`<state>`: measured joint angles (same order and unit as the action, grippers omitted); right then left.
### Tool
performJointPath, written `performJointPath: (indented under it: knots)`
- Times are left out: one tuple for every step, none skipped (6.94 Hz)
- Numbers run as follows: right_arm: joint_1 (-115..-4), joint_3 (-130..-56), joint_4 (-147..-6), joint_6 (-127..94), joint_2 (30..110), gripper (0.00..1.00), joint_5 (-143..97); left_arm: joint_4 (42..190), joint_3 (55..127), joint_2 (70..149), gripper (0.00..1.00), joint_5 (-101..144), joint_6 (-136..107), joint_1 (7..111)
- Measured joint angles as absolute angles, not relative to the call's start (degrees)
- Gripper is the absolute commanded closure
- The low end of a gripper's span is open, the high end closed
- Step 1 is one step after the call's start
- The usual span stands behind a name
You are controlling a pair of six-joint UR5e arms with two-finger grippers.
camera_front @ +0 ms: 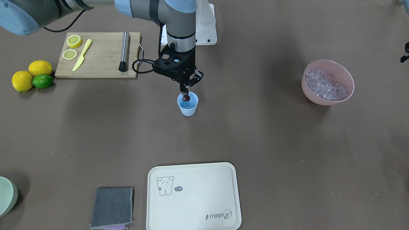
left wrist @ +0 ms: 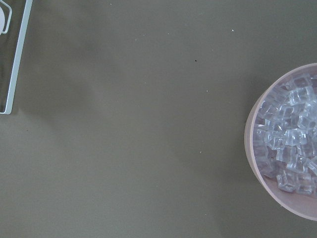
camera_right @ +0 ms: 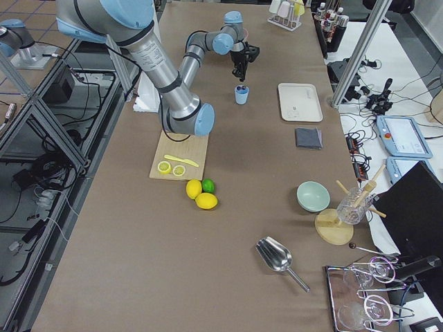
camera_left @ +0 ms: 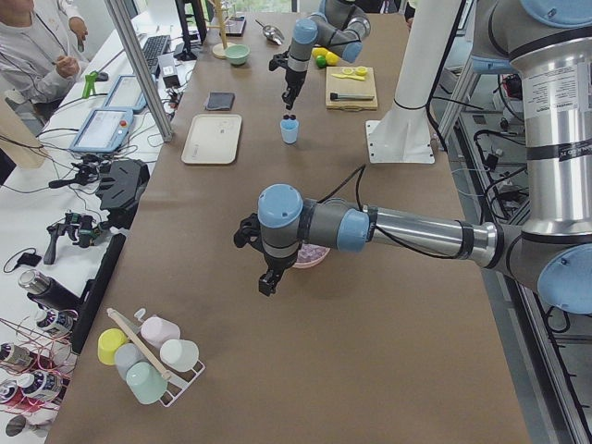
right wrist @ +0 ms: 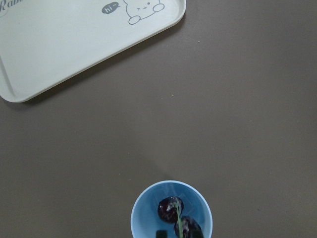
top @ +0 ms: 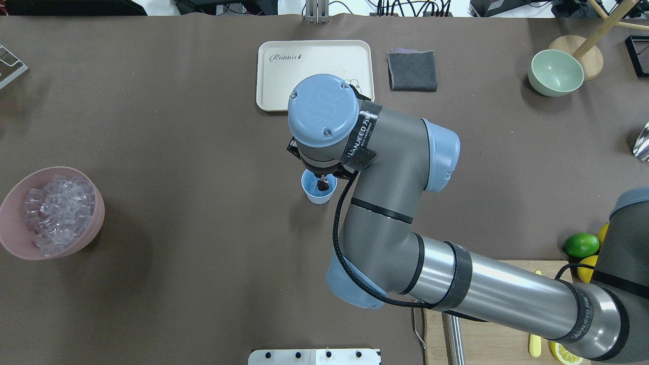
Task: Put ice and cherries in cup
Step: 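Carry the cherries with the right gripper over the blue cup, then open the right gripper to drop the cherries into the cup and withdraw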
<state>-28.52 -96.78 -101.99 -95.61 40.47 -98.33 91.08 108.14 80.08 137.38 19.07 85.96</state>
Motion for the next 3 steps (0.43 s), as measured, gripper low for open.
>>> performJointPath:
  knots:
    - [-28.6,-96.3,-101.4,-95.3,40.6,0.0,-98.5,91.1,108.1,80.1,0.01,137.4,19.1,86.0]
    - [-28.8,-96.2,-101.0,-94.4,40.9,0.0,-99.5,91.1,108.0,80.1,0.01,137.3,19.1,86.0]
    - [-29.7,-96.7,-100.8,-92.9,41.5,0.0,-101.4,91.0,107.7,80.1,0.01,137.0,19.1,86.0]
